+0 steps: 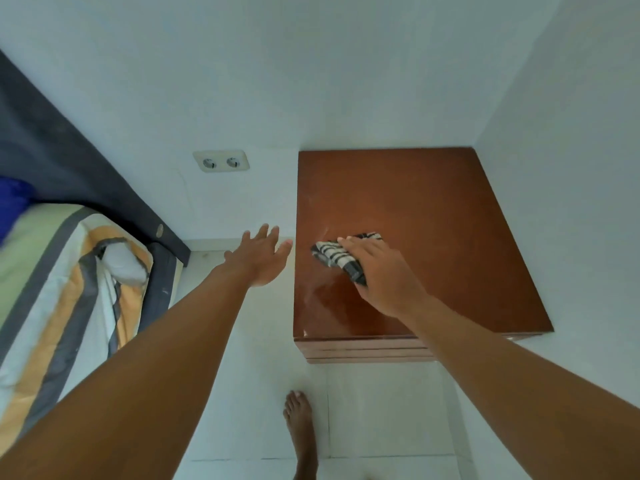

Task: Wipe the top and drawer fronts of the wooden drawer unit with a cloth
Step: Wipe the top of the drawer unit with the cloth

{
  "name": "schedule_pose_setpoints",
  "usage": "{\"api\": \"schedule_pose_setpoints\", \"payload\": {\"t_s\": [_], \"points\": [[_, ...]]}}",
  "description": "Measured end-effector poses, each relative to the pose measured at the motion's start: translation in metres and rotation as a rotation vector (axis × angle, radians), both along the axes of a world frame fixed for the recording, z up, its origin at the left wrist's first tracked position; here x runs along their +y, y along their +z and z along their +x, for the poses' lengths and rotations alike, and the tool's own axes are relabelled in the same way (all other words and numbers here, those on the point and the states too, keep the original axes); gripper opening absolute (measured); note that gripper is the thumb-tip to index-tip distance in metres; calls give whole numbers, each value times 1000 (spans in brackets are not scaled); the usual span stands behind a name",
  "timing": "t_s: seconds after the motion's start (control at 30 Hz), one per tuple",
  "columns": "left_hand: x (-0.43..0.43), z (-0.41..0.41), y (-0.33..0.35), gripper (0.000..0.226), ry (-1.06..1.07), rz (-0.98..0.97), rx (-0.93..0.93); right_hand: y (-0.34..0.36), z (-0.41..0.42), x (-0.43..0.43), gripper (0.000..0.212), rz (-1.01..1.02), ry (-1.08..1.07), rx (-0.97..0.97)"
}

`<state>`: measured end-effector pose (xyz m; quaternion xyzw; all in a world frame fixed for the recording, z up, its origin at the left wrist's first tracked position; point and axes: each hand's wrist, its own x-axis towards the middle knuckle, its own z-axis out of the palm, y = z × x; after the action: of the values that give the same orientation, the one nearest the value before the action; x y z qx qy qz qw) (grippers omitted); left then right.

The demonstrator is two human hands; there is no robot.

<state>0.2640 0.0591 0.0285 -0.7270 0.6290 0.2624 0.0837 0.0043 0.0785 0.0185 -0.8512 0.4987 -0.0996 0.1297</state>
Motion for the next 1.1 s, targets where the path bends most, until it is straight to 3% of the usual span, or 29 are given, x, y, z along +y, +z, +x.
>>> {"api": "schedule_pose_setpoints", "payload": {"t_s": [0.27, 0.47, 0.73, 1.1], "points": [[-123, 45, -27, 76, -11, 31, -38, -10, 73, -179, 65, 0, -186, 14], [-205, 65, -62, 83, 4, 86, -19, -47, 115, -264, 68, 24, -306, 38], [-252, 56, -109, 92, -37, 202, 19, -92, 140, -310, 65, -20, -319, 127], [-247, 53, -130, 86, 25, 268, 160, -97, 144, -313, 64, 98, -318, 112]]}}
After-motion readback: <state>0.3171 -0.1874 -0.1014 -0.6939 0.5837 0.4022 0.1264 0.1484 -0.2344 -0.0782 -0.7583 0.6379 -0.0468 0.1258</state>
